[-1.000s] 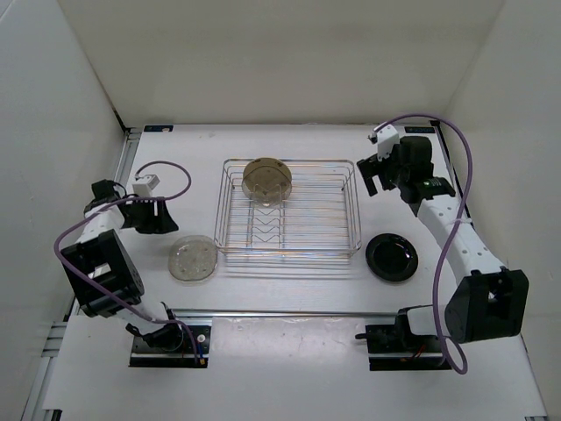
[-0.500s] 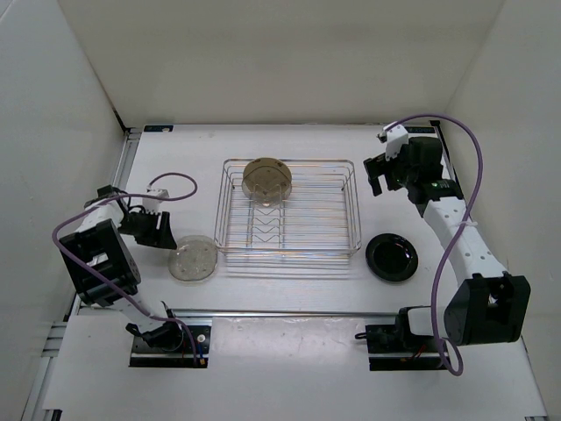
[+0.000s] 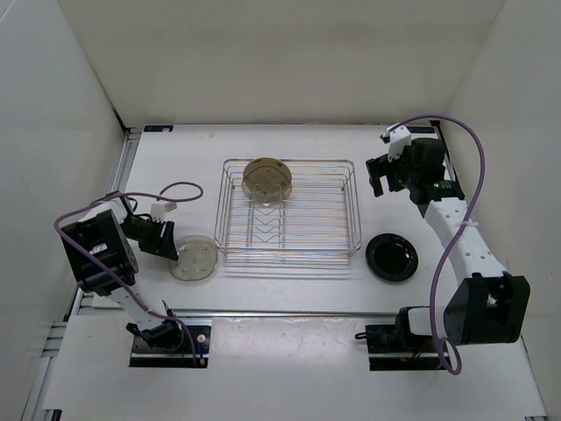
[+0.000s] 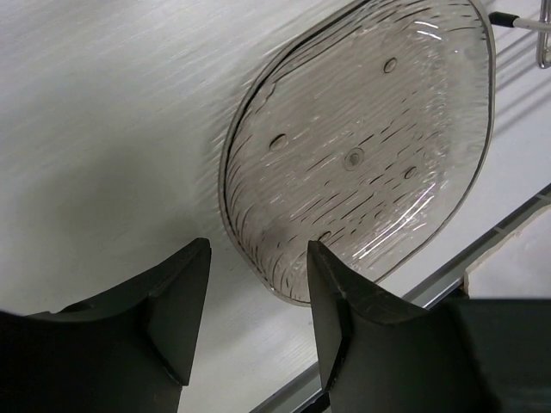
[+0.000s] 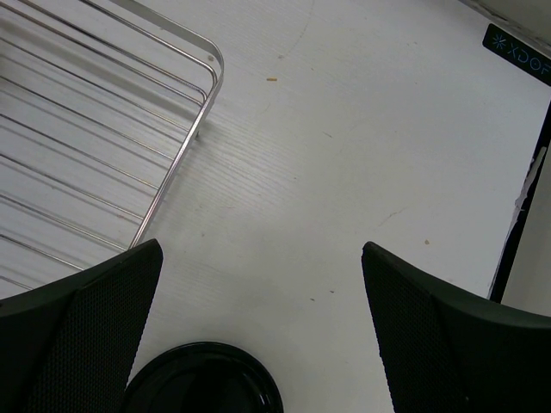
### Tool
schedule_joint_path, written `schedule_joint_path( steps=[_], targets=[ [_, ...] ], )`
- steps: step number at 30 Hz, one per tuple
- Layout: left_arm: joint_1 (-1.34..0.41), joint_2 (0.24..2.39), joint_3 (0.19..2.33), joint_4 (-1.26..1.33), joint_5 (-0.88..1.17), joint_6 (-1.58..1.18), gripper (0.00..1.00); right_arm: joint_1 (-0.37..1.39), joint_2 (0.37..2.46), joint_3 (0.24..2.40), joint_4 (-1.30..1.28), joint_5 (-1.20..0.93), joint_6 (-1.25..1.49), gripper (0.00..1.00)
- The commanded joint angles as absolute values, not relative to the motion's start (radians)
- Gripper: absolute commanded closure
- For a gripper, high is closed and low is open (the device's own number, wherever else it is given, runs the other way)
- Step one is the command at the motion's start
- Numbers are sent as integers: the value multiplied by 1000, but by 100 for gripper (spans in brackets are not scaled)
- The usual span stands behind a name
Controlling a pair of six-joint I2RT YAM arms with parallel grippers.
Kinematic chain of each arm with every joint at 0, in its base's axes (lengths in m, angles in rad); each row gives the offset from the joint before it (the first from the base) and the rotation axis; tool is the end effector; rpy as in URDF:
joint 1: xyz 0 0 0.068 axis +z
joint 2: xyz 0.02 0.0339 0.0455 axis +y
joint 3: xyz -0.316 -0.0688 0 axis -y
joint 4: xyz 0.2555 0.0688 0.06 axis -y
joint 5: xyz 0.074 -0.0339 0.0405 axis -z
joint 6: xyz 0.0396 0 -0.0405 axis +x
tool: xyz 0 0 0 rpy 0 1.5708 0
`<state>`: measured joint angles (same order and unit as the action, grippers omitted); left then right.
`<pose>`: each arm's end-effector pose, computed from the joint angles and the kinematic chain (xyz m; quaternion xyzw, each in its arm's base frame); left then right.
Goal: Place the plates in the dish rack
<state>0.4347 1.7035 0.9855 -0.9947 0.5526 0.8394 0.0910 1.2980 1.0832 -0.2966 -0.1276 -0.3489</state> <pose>0.2613 0.0984 0.1972 0.1739 0.9440 -0.2593 0.1070 0.2944 0.0319 0.3665 -0.2193 0.8334 -0.0103 0.5071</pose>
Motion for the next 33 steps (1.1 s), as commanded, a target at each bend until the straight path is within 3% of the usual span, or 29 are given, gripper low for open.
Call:
schedule_joint_path(
  steps=[1, 9, 14, 17, 20, 27, 33],
  targets=[
    [414, 1707, 1015, -1023, 558, 871, 41, 84, 1273, 1075, -264, -150, -339, 0],
    [383, 1750, 1035, -1034, 538, 881, 45, 75, 1264, 1075, -264, -159, -339, 0],
    [365, 1759, 1035, -1023, 518, 862, 68, 66, 1246, 1066, -264, -160, -330, 0],
    [365, 1759, 1026, -1009, 497, 844, 72, 66, 1246, 1066, -255, -169, -330, 0],
    [365, 1750, 1026, -999, 486, 835, 90, 66, 1246, 1057, -255, -169, -330, 0],
    [365, 1652, 999, -923, 465, 804, 90, 66, 1236, 1057, -255, -178, -330, 0],
    [365, 1534, 1175, -923, 433, 732, 90, 66, 1236, 1057, -255, -178, -330, 0]
  ],
)
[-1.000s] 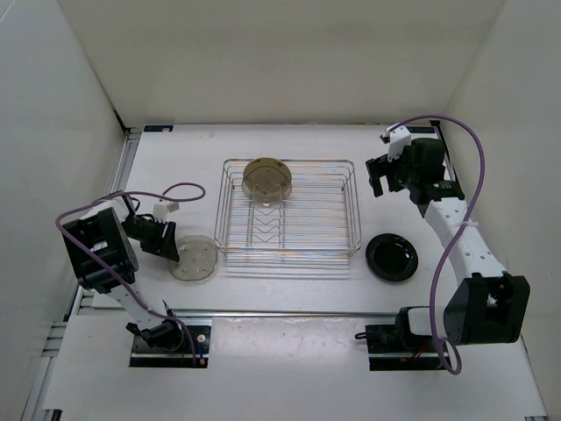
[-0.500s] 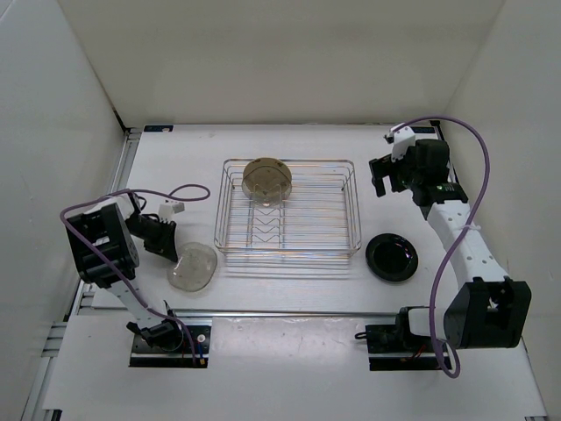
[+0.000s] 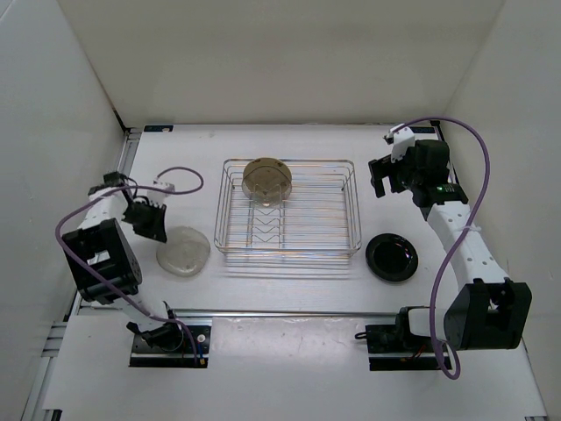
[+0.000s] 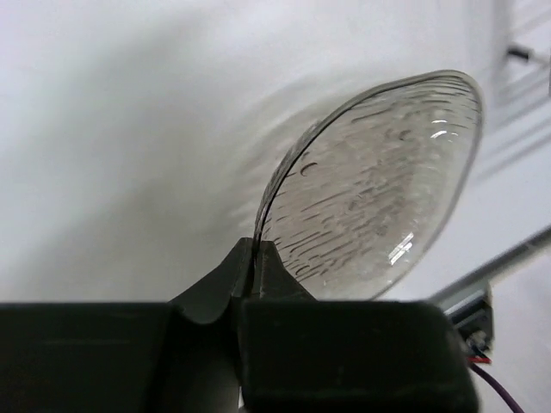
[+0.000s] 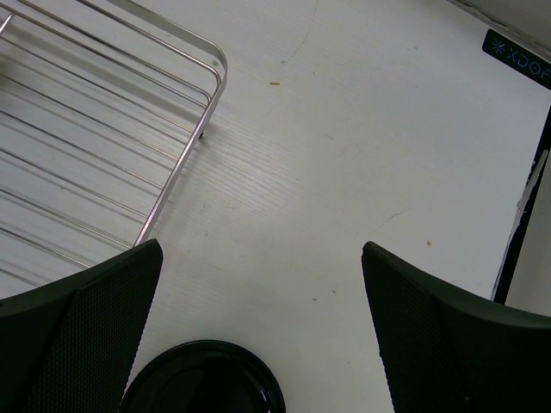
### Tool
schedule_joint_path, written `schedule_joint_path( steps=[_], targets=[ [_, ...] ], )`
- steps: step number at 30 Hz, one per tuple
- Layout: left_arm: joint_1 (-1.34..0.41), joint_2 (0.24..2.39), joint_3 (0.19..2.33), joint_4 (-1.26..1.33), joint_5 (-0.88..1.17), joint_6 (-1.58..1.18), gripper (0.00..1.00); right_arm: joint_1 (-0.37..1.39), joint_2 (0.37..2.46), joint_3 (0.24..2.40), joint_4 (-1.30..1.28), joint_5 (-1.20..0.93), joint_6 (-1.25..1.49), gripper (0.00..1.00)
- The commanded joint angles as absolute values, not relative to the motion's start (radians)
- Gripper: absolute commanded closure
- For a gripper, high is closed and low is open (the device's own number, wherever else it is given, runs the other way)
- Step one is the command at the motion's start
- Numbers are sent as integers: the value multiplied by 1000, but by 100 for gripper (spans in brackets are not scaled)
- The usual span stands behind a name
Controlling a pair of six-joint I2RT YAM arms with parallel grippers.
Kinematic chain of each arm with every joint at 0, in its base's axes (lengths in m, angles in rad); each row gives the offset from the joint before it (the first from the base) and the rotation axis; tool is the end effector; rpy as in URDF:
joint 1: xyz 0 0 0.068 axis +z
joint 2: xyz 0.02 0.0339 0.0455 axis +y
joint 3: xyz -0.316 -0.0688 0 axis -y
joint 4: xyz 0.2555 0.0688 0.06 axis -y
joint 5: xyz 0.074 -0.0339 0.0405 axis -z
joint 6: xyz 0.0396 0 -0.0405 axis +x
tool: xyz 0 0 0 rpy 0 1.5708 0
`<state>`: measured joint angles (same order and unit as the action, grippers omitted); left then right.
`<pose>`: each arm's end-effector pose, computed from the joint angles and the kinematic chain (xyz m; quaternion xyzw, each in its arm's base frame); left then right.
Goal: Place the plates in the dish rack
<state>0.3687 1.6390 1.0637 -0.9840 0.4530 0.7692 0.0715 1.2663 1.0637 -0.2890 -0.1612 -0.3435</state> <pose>0.2766 0.0883 0.2305 0.1951 0.9547 -0.1862 0.1257 0.2861 0.0269 0.3689 -0.2166 0.8283 -0.0010 0.5168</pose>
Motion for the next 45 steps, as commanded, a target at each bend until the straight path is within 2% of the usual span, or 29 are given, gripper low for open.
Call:
schedule_joint_path(
  steps=[1, 9, 14, 21, 31, 37, 45],
  targets=[
    [365, 1522, 1251, -923, 420, 713, 90, 66, 1236, 1057, -255, -178, -330, 0],
    [330, 1479, 1644, -845, 278, 641, 90, 66, 1236, 1048, -255, -189, -339, 0],
    [162, 1488, 1811, -816, 172, 669, 90, 66, 1236, 1048, -255, -189, -339, 0],
    [-144, 1418, 1680, -681, -6, 830, 90, 66, 1246, 1048, -255, -189, -339, 0],
    [-467, 1417, 1555, -577, -145, 931, 90, 66, 1266, 1039, -255, -179, -339, 0],
    [-589, 1460, 1546, -568, -210, 1025, 90, 66, 1284, 1039, -255, -170, -339, 0],
    [-647, 1552, 1546, -557, -210, 1045, 90, 66, 1284, 1039, -255, -170, -339, 0]
  ],
)
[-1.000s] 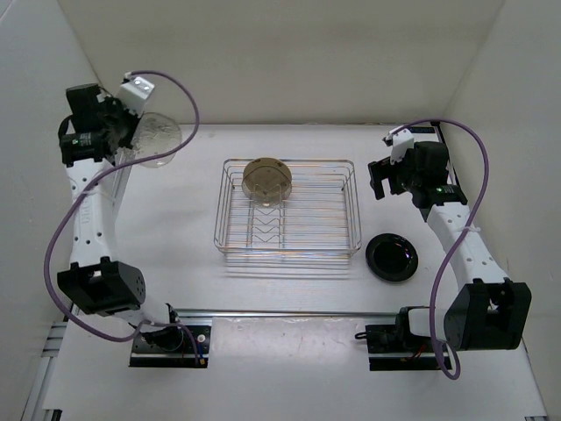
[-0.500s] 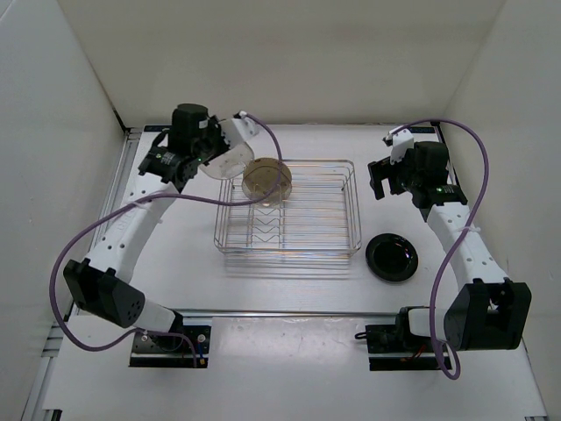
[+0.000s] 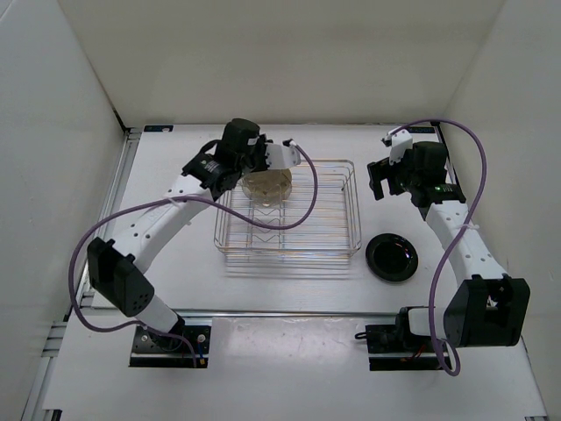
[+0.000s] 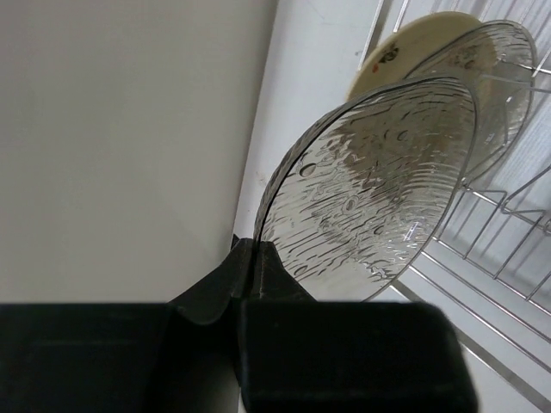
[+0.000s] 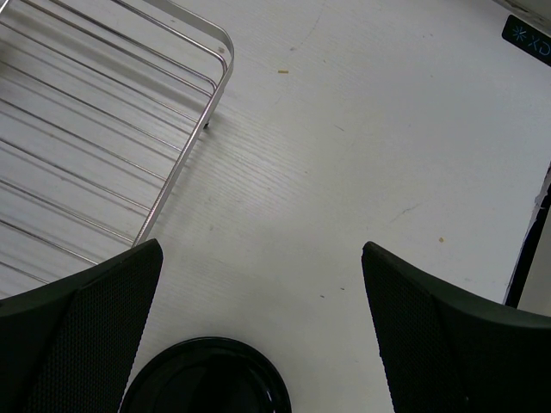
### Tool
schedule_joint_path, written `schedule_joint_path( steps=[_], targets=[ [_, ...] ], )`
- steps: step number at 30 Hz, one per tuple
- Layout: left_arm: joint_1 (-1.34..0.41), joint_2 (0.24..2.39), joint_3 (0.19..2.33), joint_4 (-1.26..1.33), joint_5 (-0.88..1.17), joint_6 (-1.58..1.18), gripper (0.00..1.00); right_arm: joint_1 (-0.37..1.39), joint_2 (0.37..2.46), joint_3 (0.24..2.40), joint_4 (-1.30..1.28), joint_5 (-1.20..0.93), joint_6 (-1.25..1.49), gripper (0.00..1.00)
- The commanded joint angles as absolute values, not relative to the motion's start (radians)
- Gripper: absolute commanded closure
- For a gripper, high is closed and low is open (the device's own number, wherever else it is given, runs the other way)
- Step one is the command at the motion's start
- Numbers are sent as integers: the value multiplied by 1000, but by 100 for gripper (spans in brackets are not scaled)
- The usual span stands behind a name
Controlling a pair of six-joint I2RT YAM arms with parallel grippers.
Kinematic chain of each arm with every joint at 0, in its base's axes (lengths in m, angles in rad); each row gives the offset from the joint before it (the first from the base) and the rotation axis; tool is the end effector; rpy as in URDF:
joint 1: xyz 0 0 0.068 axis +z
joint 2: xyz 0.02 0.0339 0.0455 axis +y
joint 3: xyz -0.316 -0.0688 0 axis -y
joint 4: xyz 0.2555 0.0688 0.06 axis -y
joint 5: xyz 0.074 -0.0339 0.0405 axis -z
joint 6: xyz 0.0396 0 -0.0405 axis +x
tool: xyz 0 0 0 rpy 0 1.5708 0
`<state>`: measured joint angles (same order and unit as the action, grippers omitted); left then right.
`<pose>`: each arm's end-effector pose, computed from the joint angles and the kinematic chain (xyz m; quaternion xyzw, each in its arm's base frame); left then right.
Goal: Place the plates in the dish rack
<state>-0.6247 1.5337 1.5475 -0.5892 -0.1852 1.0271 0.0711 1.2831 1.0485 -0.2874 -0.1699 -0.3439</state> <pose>0.2944 -0.2033 0.4314 0.6133 0.6256 0.1746 0.4495 0.2896 0.0273 0.3591 -0.2193 0.8353 0.0049 0.5042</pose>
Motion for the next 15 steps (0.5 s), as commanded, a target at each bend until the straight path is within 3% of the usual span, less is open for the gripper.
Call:
schedule_joint_path(
  steps=[1, 15],
  targets=[
    [-647, 1561, 1546, -557, -210, 1045, 90, 66, 1284, 1039, -255, -170, -339, 0],
    [-699, 1675, 1601, -494, -265, 1083, 90, 66, 1284, 1039, -255, -179, -339, 0]
  ],
)
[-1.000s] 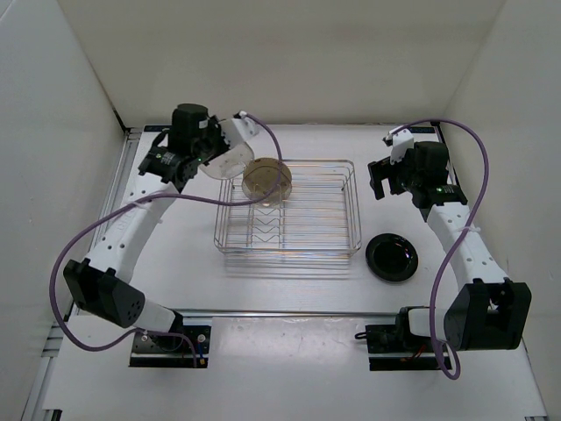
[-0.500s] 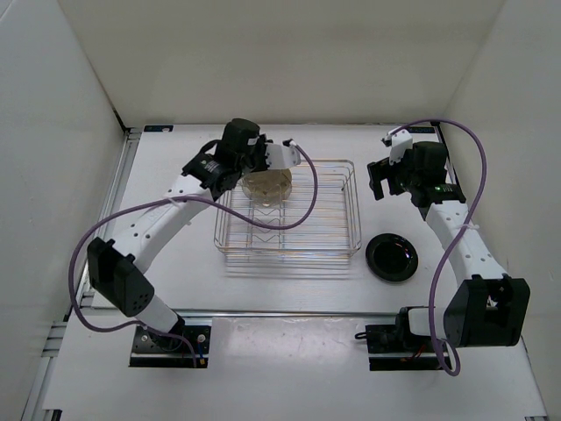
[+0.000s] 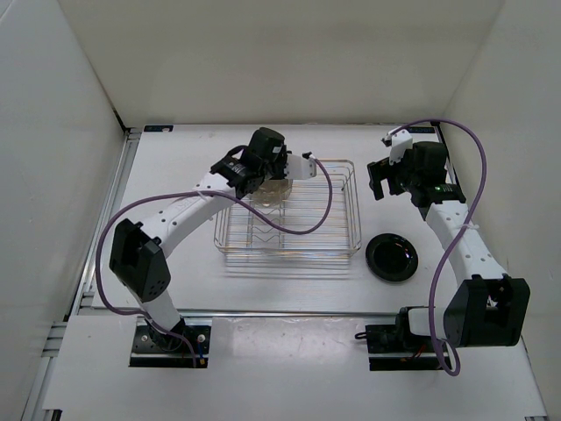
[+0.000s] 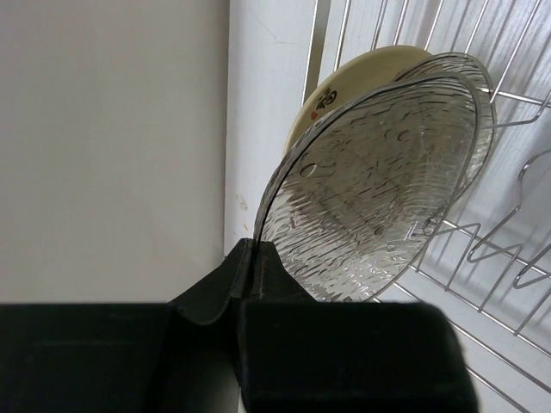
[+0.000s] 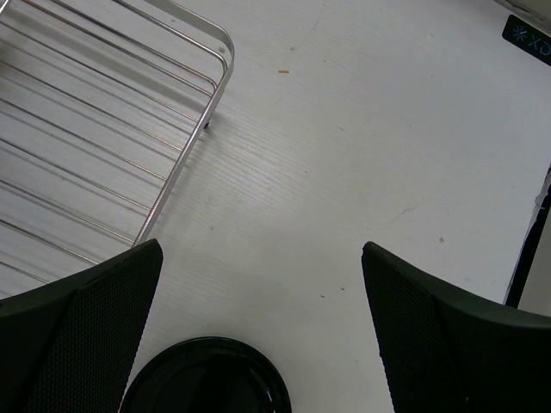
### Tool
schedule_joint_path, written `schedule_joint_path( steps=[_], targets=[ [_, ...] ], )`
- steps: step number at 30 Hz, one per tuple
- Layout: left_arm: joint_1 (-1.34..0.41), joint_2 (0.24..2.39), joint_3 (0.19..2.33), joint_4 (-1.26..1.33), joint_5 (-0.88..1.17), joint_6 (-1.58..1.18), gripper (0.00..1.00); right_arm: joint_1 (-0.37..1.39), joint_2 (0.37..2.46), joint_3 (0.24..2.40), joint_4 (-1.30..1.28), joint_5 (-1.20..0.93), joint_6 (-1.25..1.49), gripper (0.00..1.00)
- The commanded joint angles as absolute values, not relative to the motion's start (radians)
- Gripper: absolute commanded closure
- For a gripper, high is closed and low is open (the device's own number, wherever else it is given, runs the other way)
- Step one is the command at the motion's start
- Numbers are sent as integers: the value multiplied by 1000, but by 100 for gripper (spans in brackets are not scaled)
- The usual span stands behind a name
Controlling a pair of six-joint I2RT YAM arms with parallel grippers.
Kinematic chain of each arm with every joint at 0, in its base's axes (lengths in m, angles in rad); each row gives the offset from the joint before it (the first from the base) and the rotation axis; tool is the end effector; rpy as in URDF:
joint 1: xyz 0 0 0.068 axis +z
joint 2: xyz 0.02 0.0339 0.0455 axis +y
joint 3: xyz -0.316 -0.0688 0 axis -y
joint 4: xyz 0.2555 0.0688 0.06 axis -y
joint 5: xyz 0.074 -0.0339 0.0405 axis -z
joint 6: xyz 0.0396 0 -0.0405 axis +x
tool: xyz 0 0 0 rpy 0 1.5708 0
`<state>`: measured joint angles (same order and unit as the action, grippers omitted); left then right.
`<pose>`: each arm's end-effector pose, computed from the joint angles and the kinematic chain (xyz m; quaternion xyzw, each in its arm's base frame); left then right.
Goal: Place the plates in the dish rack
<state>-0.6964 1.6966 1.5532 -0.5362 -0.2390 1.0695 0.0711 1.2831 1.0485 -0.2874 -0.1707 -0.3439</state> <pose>0.3195 -0.2549 0.3792 0.6596 0.6085 0.1851 0.4005 0.2895 0.0274 0.3591 -0.2194 0.8352 0.0053 0.5043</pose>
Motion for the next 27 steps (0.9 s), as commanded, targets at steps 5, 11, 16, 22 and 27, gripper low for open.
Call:
schedule_joint_path(
  steps=[5, 11, 16, 22, 27],
  targets=[
    [-718, 1664, 1571, -474, -287, 1117, 90, 57, 1284, 1039, -255, -179, -339, 0],
    [-718, 1664, 1545, -465, -296, 1129, 90, 57, 1284, 1039, -255, -179, -339, 0],
    [-718, 1673, 1532, -445, -305, 1140, 90, 57, 1275, 1039, -255, -179, -339, 0],
    [-718, 1692, 1514, -436, -314, 1149, 90, 48, 1275, 1039, -255, -179, -339, 0],
    [-718, 1703, 1514, -426, -314, 1149, 90, 48, 1266, 1039, -255, -179, -339, 0]
  ],
)
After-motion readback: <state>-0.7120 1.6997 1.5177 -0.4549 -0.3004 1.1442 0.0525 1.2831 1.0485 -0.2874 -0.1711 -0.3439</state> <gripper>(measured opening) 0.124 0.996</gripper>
